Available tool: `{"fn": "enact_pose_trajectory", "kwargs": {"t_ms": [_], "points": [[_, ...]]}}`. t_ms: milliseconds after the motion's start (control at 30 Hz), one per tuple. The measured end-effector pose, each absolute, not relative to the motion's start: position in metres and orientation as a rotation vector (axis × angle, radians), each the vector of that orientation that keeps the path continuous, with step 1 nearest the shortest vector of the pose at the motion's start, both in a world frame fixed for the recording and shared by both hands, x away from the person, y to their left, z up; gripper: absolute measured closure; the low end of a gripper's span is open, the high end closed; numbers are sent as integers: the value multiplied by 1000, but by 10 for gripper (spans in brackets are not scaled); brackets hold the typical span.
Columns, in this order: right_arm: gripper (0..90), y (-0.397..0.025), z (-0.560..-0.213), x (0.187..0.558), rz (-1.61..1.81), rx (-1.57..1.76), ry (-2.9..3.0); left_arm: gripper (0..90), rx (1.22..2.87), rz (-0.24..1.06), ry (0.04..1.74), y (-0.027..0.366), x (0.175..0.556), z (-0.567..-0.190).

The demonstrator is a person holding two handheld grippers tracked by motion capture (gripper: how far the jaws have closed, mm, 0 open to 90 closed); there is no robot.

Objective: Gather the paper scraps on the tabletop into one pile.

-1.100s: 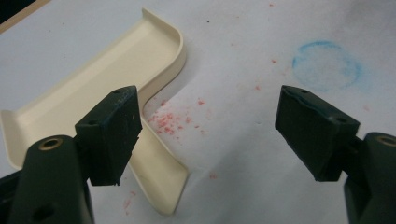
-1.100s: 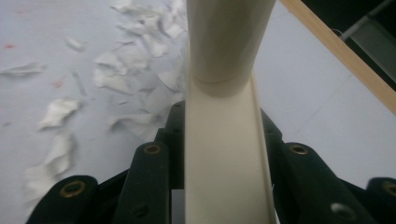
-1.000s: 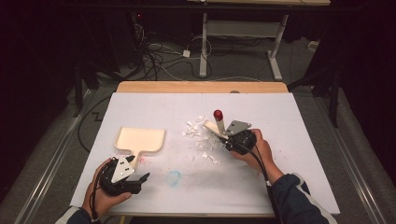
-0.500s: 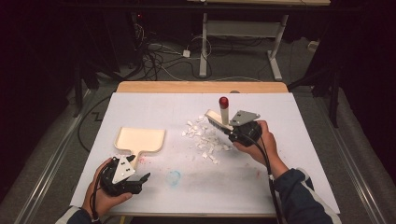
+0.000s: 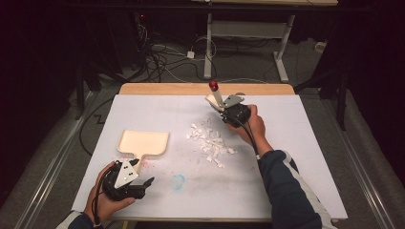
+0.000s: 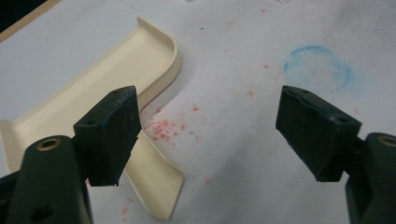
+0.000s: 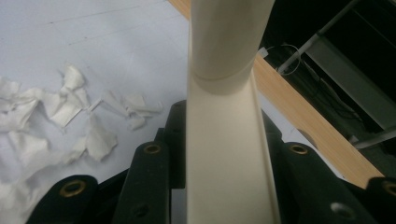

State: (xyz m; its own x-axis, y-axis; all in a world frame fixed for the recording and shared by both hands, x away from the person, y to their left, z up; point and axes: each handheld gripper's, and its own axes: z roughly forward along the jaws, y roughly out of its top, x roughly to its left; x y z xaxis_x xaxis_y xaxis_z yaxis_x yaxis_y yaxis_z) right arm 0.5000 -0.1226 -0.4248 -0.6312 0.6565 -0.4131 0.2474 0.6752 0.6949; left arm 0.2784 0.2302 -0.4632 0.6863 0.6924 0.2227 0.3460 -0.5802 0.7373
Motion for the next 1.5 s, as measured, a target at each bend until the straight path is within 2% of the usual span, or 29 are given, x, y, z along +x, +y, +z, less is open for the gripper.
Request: {"fn": "enact_pose_trajectory", "kwargs": {"t_ms": [233,500,1033,1500], "points": [[676,-101,-446,509,740,681,2222,212,2204,672,804,233,279,-461],[675,-91,-455,496,850,623,2275,212,2228,680,780,231,278,-460],[669,-123,-454,460,1019,273,2484,212,2275,673,759,227,279,-462],[674,-146,-441,432,1048,162,2521,212,2280,677,744,225,276,-460]]}}
